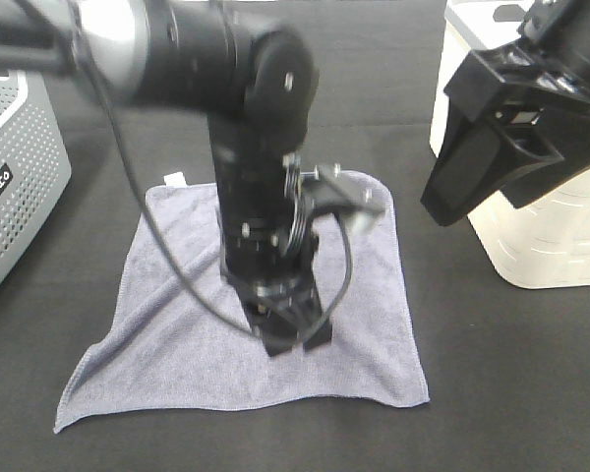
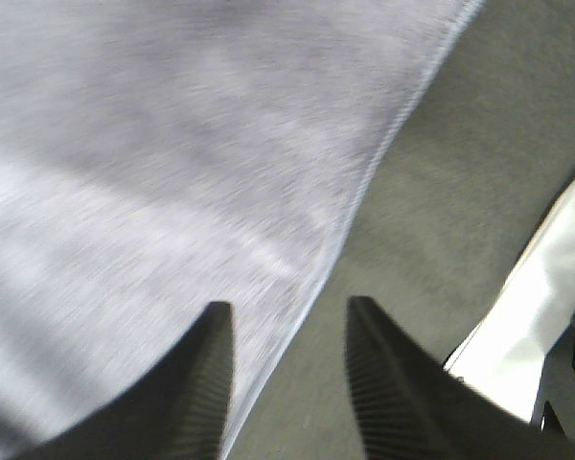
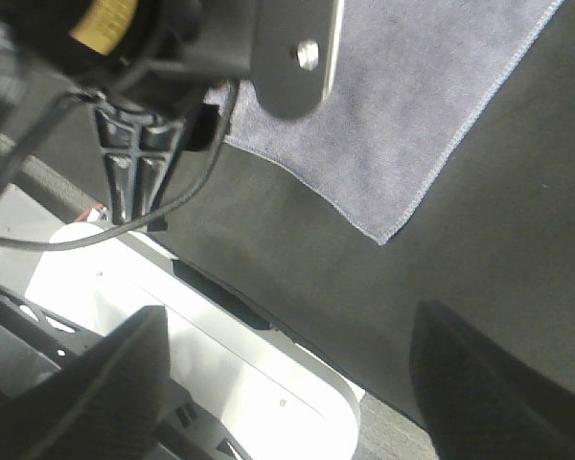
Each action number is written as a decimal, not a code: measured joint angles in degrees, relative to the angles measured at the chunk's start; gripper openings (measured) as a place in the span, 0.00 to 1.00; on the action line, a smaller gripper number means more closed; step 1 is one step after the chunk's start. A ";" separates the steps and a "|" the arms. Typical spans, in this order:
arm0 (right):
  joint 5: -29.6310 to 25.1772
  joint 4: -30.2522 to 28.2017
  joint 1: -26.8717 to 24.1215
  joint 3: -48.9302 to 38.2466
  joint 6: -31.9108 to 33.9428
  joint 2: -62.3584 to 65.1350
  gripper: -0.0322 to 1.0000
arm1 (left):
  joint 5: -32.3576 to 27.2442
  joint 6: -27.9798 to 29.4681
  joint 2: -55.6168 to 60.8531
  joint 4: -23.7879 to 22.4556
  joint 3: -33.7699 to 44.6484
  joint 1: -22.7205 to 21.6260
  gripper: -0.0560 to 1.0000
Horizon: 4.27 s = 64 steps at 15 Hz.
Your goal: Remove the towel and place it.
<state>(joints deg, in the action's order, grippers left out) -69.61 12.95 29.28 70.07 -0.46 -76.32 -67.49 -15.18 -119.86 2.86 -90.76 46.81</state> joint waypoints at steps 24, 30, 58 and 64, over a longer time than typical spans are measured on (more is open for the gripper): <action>0.06 -16.10 -14.38 7.28 11.06 4.76 0.70 | -2.01 17.19 43.95 -4.01 14.38 -49.05 0.58; 0.00 -13.29 -14.38 -10.20 9.34 24.06 0.70 | -2.35 18.96 71.28 -7.73 33.12 -49.05 0.58; 6.53 -9.11 -14.38 -43.89 -5.73 76.55 0.70 | 4.76 14.84 120.15 -1.43 60.91 -49.05 0.58; 6.53 -8.42 -24.75 -43.89 -5.73 76.55 0.70 | 4.81 15.18 120.15 -1.49 60.91 -49.05 0.58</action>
<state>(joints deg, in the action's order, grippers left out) -63.08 4.53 4.53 26.18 -6.19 0.23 -62.68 0.00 0.29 1.38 -29.85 -2.23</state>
